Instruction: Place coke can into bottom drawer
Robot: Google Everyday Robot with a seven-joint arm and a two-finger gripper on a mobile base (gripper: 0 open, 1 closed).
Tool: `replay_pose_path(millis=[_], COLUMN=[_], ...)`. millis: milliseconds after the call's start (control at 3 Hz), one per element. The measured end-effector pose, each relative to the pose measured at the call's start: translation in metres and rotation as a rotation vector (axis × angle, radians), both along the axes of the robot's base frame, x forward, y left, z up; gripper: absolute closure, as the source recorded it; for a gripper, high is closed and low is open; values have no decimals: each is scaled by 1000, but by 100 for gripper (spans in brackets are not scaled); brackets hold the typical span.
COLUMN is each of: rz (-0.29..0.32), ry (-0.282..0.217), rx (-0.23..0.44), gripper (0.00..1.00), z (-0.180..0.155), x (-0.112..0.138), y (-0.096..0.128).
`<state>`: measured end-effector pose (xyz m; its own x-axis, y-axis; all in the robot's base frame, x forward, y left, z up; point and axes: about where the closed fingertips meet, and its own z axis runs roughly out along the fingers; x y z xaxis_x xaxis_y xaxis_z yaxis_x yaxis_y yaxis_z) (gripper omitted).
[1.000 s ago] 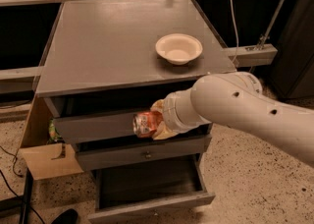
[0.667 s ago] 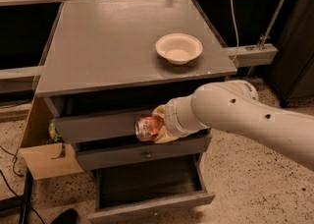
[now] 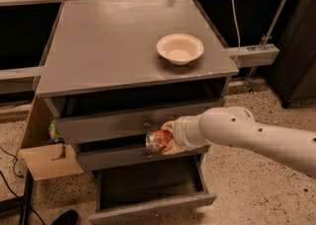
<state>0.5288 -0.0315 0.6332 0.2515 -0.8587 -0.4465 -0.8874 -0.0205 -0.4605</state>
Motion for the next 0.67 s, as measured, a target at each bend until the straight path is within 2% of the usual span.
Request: replay_pose_path(millis=[667], rz=[0], ry=[82], rx=[35], gripper=[100], z=[-96], x=[-3], y=[-5])
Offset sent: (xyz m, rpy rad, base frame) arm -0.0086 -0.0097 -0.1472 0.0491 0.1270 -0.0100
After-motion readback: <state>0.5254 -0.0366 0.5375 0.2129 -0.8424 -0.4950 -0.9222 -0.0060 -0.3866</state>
